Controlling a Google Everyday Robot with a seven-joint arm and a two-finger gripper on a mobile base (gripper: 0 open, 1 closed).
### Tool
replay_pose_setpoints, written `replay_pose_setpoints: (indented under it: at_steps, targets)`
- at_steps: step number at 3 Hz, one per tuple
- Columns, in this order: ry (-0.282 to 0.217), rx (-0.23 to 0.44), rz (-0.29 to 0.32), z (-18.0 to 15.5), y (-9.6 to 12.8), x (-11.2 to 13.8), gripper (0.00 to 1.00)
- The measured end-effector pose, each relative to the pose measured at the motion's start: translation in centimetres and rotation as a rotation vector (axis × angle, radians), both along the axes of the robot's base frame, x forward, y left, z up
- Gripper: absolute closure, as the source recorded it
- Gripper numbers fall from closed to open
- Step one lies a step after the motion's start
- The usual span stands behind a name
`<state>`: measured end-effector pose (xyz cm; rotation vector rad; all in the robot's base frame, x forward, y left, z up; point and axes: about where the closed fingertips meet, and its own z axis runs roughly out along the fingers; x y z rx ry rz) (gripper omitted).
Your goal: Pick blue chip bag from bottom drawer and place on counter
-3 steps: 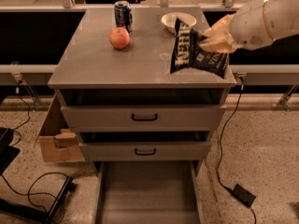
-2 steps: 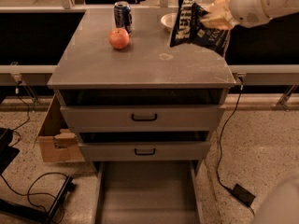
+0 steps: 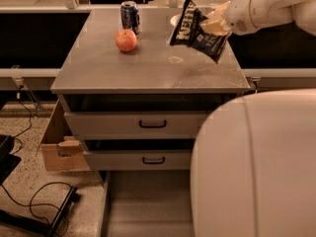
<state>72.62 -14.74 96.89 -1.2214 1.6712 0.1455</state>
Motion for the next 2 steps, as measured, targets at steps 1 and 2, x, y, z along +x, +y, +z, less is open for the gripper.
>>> replay_pose_setpoints:
  at_steps: [1,2]
  targets:
    - [0.004,0.021,0.014,-1.65,0.93,1.34,0.84]
    - [-0.017,-0.001,0.033,-1.69,1.08,1.37,0.62]
